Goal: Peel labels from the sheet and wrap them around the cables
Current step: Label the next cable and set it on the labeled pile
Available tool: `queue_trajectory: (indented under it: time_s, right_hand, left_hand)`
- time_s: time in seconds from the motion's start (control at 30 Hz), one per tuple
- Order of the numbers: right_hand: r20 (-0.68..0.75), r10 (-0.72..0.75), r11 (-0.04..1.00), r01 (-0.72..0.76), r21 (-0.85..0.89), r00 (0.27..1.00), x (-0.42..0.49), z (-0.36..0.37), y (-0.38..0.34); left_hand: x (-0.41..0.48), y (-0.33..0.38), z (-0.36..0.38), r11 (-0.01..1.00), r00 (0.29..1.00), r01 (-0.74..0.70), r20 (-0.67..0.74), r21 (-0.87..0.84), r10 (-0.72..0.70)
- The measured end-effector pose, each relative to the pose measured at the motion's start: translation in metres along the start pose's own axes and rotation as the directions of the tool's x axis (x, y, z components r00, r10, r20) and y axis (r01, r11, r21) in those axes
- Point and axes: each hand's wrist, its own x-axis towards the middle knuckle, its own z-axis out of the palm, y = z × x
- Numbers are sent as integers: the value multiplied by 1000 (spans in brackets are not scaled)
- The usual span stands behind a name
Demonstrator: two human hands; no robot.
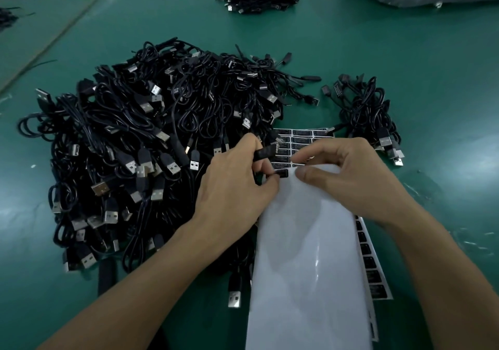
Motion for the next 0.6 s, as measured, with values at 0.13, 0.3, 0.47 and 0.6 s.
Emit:
queue_trajectory:
  time_s: [0.13, 0.3, 0.47, 0.6]
  right_hand:
    - [2, -9, 990, 8, 139, 1000, -1, 2, -5]
    - [-2, 37, 976, -36, 213, 999, 0, 7, -5]
    - [28, 21, 967, -28, 252, 999, 0, 8, -5]
    - [50, 7, 971, -19, 240, 999, 1, 11, -4]
  left_hand:
    - [-1, 4, 1, 1000, 1000, -7, -4, -26, 7]
    - [0, 5, 1, 998, 999, -29, -14, -51, 29]
    - [-1, 7, 0, 998, 999, -22, -30, -59, 21]
    - [-1, 8, 0, 998, 1000, -2, -26, -66, 1]
